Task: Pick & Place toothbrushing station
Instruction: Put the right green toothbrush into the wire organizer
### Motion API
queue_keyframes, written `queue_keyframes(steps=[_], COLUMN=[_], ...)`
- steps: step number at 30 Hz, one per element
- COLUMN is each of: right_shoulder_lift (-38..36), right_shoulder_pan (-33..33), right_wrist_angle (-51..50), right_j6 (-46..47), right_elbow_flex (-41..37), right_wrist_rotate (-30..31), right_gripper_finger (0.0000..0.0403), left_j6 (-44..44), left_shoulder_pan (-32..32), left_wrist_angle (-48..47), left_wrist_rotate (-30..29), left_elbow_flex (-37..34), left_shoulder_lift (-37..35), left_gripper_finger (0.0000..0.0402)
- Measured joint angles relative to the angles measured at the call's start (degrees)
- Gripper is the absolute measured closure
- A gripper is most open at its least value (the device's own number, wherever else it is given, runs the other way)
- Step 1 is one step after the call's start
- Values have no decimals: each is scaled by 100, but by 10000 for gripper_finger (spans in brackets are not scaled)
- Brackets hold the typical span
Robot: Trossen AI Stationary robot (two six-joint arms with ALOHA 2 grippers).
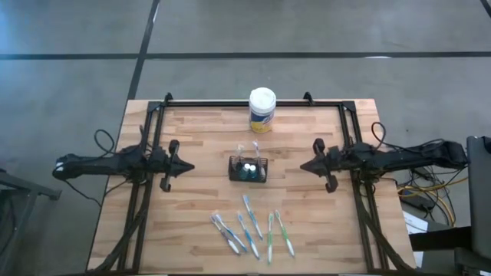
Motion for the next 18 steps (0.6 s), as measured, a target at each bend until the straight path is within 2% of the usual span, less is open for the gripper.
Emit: queue_keyframes(steps=[8, 12, 18], right_shoulder_lift=[729, 1024, 1293], right_shoulder_pan=[118, 250, 533], right_wrist_angle=[-54, -128, -285], right_j6=[647, 558, 158], right_elbow_flex=[164, 430, 924], right_wrist_rotate=[-2, -2, -5], right_gripper_finger=[394, 394, 394], left_j6=[149, 671, 313], left_shoulder_pan=[1, -1, 1], left_wrist_angle=[46, 24, 46], left_wrist_rotate=[0, -34, -461], left_elbow_flex=[-2, -2, -3], left_shoulder_lift=[6, 6, 19], left_gripper_finger=[387, 391, 395])
